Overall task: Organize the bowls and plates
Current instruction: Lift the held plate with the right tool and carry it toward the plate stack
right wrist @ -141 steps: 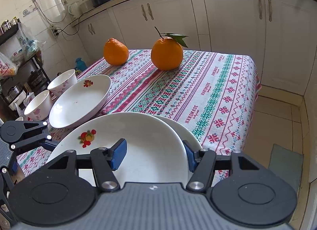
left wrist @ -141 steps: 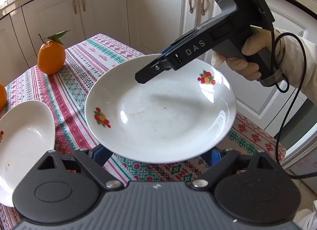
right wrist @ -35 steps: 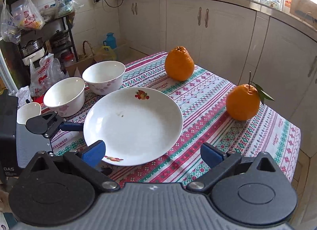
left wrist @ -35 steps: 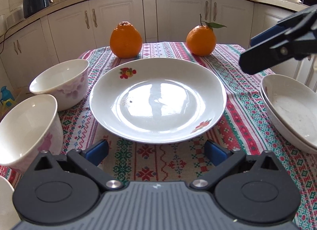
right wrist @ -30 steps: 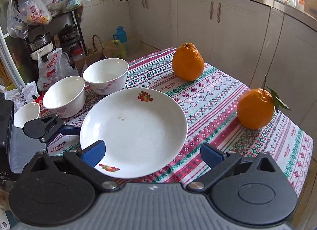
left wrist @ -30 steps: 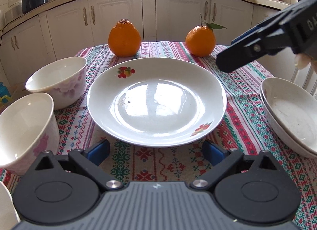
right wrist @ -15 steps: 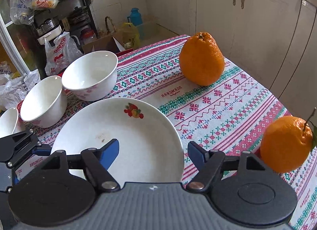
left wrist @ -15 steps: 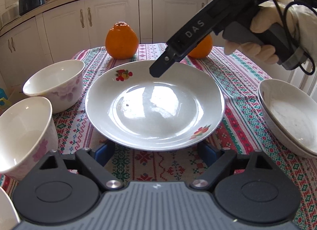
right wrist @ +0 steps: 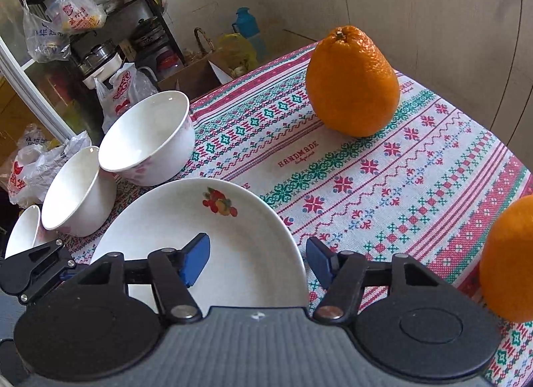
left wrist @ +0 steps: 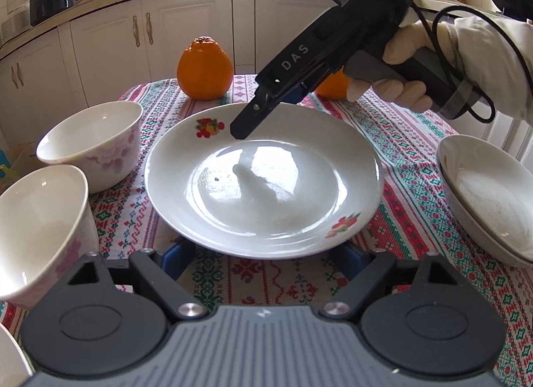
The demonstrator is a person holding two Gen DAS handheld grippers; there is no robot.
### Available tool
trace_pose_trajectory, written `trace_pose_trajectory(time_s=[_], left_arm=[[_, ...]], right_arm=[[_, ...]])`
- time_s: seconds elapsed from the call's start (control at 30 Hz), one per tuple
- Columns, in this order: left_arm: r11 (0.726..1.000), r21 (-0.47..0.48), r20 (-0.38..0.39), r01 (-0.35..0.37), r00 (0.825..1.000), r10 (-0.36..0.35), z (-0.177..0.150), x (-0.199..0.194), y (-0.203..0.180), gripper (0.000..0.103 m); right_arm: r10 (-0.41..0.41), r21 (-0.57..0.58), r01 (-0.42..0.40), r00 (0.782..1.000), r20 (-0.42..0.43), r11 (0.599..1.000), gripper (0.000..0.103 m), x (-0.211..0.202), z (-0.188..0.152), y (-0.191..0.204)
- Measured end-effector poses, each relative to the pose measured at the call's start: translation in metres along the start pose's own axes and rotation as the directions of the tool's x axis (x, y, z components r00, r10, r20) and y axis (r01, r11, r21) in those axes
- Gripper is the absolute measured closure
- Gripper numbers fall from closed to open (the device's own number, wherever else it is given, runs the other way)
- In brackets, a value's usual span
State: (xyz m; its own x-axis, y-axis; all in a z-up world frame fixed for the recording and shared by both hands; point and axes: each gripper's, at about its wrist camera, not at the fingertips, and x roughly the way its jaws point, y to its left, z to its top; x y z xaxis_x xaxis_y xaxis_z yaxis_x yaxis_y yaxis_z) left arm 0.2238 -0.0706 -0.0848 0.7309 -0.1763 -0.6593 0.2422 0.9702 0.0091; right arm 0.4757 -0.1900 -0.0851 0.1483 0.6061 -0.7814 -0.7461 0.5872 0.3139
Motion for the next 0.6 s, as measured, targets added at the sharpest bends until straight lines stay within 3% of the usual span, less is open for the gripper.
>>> trace_pose_trajectory(time_s=[0.13, 0.6], left_arm=[[1.0, 0.005, 0.003, 0.005, 1.0, -0.005, 0.0, 0.001, 0.0, 0.015], [1.0, 0.016, -0.006, 0.016, 1.0, -0.015, 0.001, 0.0, 0.002, 0.014]], right_arm=[[0.041, 0.002, -0.041, 0.999, -0.007, 0.999, 0.034, 0.0, 0.001, 0.0], [0.073, 0.017, -0.073, 0.997, 0.009, 0.997, 0.033, -0.012, -0.004, 0.0]])
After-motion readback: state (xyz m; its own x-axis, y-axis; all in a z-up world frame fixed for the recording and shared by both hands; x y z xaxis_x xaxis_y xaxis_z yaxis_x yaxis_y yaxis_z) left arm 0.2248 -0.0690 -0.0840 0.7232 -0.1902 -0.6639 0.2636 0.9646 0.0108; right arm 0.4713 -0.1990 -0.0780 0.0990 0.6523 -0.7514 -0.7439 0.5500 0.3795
